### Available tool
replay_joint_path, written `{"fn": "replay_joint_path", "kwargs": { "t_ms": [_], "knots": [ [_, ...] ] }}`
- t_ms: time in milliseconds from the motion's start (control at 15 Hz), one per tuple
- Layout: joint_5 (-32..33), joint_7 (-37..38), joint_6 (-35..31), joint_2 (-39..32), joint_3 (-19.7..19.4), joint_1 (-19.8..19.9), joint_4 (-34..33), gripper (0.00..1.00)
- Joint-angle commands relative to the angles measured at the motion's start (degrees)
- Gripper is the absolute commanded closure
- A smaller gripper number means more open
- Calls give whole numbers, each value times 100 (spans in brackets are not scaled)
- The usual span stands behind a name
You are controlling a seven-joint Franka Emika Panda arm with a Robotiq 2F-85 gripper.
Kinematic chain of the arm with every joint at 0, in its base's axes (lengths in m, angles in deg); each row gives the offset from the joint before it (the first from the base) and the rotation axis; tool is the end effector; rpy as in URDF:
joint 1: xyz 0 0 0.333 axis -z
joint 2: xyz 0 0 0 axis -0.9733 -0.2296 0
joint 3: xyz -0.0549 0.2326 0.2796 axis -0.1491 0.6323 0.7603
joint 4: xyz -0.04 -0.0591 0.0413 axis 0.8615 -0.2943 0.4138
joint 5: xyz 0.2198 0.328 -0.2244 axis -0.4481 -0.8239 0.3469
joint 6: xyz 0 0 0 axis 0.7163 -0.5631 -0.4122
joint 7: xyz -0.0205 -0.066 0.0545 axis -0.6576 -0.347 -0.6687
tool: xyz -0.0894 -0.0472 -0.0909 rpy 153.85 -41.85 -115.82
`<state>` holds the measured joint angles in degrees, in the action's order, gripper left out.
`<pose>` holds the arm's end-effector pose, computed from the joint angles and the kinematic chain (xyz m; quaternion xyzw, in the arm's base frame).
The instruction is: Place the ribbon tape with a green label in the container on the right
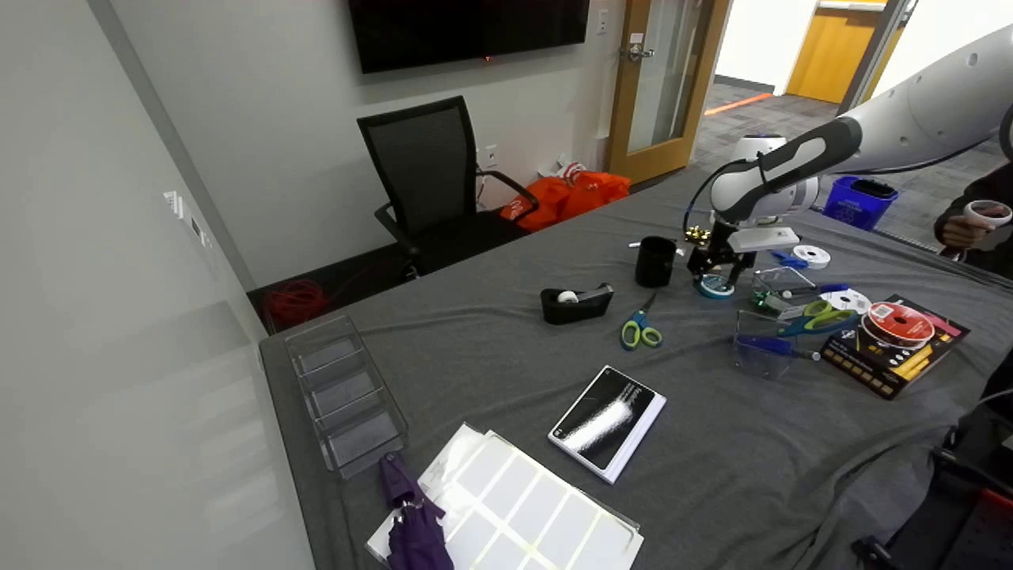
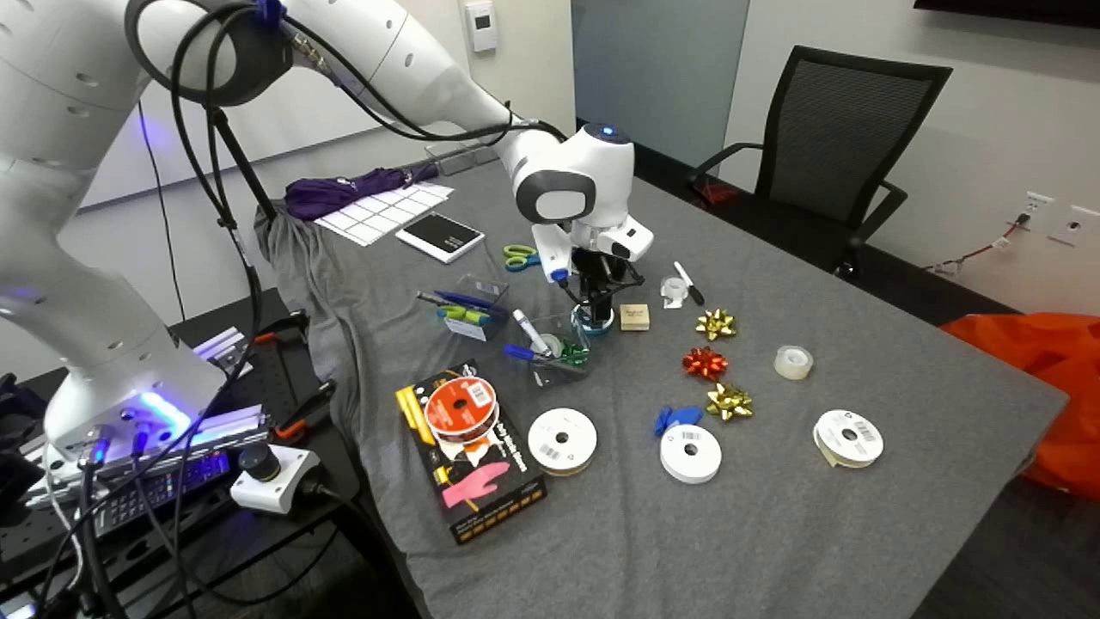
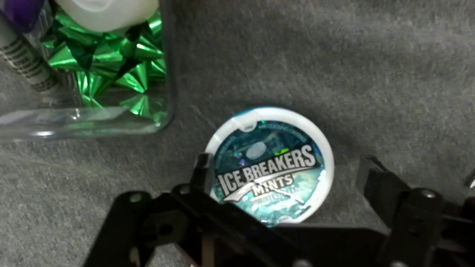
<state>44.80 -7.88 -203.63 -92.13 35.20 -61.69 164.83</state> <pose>0.7425 -0.2483 0.0844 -0.9799 0.1972 0.0245 0.0198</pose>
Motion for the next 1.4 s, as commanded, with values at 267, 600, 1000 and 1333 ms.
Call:
{"fn": "replay_joint_path", "kwargs": {
  "t_ms": [267,600,1000,1333],
  "knots": [
    [472,3,25,-24,-311,-137,46,0],
    [710,-18,-40,-60,-386,-107,27,0],
    [438,-210,-311,-80,-155,124,85,0],
    [125,-383,-649,-162,33,295,107,0]
  ]
}}
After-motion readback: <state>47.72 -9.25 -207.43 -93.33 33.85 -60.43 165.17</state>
